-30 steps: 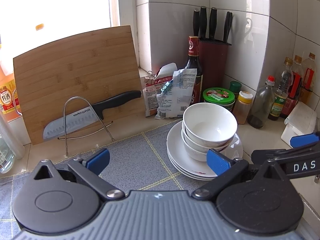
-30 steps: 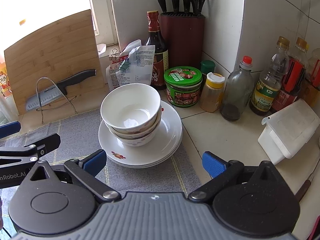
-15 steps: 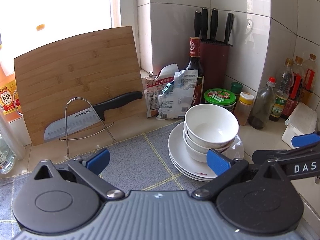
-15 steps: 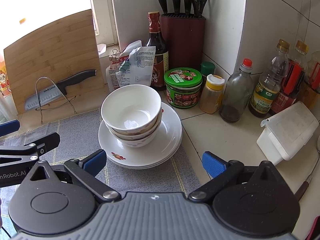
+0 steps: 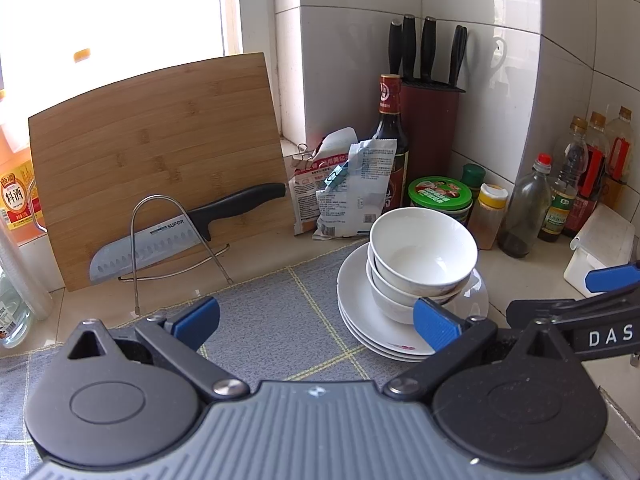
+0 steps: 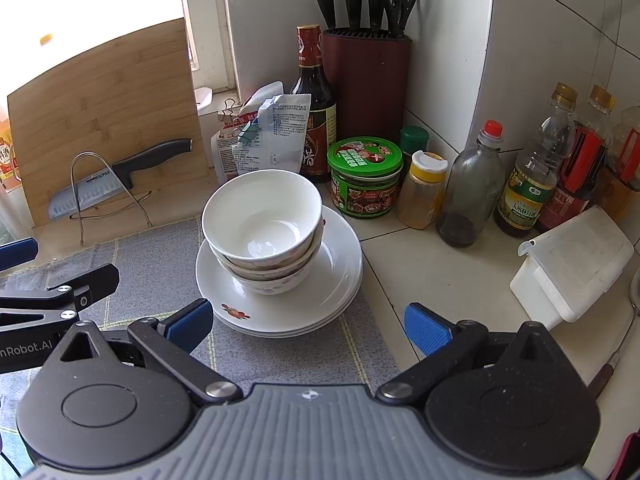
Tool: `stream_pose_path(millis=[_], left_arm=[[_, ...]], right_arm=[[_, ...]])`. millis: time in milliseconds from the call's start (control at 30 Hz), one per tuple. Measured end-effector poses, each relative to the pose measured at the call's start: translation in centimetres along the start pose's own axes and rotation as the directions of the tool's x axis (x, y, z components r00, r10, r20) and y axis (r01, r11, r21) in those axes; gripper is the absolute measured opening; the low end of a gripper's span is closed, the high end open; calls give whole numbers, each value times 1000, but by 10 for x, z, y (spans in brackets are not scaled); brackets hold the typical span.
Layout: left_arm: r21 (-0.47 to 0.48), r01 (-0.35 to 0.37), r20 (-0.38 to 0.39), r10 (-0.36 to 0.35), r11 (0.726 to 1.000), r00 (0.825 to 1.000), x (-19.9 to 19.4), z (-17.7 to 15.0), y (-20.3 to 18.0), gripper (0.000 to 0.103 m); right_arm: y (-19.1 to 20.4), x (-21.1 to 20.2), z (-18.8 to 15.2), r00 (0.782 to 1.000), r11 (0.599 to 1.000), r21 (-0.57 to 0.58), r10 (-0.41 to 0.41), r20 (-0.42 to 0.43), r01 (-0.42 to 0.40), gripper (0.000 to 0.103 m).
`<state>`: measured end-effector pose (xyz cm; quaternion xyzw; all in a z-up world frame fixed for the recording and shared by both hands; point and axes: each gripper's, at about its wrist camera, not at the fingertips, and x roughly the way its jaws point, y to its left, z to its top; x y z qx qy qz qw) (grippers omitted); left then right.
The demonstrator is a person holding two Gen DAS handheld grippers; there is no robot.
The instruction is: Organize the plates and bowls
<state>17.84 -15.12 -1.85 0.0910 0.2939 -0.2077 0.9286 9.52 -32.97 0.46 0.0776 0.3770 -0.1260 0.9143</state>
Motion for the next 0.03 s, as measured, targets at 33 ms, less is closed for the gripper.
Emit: stream_pose_path(millis=[33], left_arm=[[0, 1, -1, -1, 1000, 1000, 0, 0, 0, 102]], right_arm=[[0, 0, 0, 1000, 1000, 0, -1, 0, 1, 103]])
